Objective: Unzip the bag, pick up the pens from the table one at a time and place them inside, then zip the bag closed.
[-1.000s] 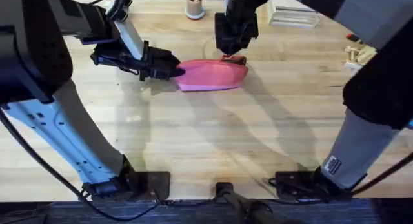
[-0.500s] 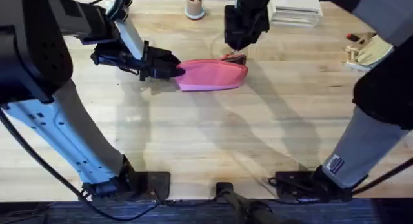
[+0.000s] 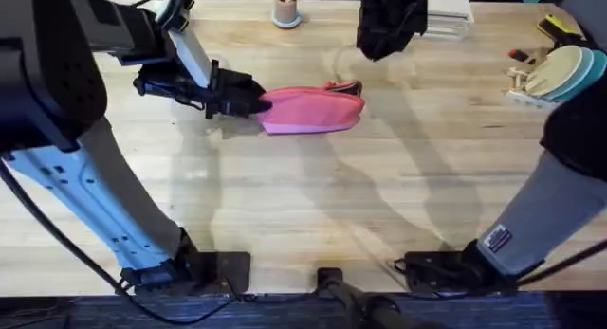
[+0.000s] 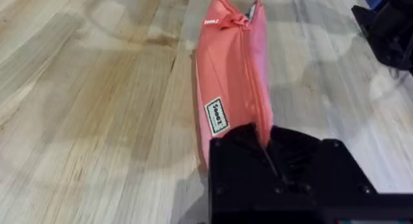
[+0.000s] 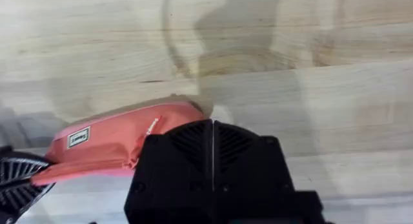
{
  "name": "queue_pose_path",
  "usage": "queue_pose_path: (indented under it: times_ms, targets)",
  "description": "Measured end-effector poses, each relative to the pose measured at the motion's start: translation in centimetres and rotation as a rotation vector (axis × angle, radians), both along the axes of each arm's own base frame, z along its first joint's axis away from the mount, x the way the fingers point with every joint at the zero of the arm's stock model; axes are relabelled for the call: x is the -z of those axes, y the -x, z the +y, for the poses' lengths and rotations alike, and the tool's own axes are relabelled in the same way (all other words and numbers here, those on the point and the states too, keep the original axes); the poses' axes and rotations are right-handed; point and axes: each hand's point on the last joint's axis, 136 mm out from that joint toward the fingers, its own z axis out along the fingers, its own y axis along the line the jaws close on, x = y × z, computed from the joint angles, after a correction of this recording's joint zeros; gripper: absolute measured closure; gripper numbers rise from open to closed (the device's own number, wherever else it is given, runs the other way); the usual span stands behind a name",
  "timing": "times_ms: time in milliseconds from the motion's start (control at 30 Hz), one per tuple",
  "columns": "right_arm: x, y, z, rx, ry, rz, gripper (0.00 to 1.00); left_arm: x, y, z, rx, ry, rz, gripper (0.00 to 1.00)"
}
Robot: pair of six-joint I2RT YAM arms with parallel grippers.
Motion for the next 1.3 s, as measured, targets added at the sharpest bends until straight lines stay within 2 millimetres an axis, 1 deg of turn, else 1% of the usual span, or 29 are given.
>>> queue_pose_path:
  times_ms: [233,400,533,567,600,633,767,800,833,967,1133,1233,1300]
  targets:
    - [-2.3,0.3,-0.1,0.0,-0.021,-0.052,0.971,0.0,0.0,0.0,0.0,0.0,0.0,0.959]
    - [-3.1,0.5,0.0,-0.004,-0.039,-0.065,0.971,0.0,0.0,0.0,0.0,0.0,0.0,0.959]
    - [-3.6,0.8,0.6,-0.015,-0.068,-0.069,0.971,0.0,0.0,0.0,0.0,0.0,0.0,0.959]
    - [-3.7,0.9,0.8,-0.02,-0.073,-0.07,0.951,0.0,0.0,0.0,0.0,0.0,0.0,0.959]
    - [-3.8,1.0,1.1,-0.028,-0.077,-0.071,0.89,0.0,0.0,0.0,0.0,0.0,0.0,0.959]
    - [-3.9,1.2,1.5,-0.035,-0.082,-0.071,0.788,0.0,0.0,0.0,0.0,0.0,0.0,0.959]
    - [-4.0,1.9,3.3,-0.08,-0.091,-0.068,0.193,0.0,0.0,0.0,0.0,0.0,0.0,0.959]
    - [-4.0,2.2,3.7,-0.093,-0.093,-0.067,0.068,0.0,0.0,0.0,0.0,0.0,0.0,0.959]
    - [-4.0,2.4,4.3,-0.11,-0.093,-0.066,0.02,0.0,0.0,0.0,0.0,0.0,0.0,0.959]
    - [-4.0,3.4,6.4,-0.164,-0.097,-0.068,0.005,0.0,0.0,0.0,0.0,0.0,0.0,0.959]
    - [-4.5,3.6,9.1,-0.222,-0.123,-0.112,0.005,0.0,0.0,0.0,0.0,0.0,0.0,0.959]
    - [-4.7,3.7,10.2,-0.243,-0.136,-0.131,0.005,0.0,0.0,0.0,0.0,0.0,0.0,0.959]
    - [-4.8,3.6,10.5,-0.248,-0.142,-0.137,0.005,0.0,0.0,0.0,0.0,0.0,0.0,0.959]
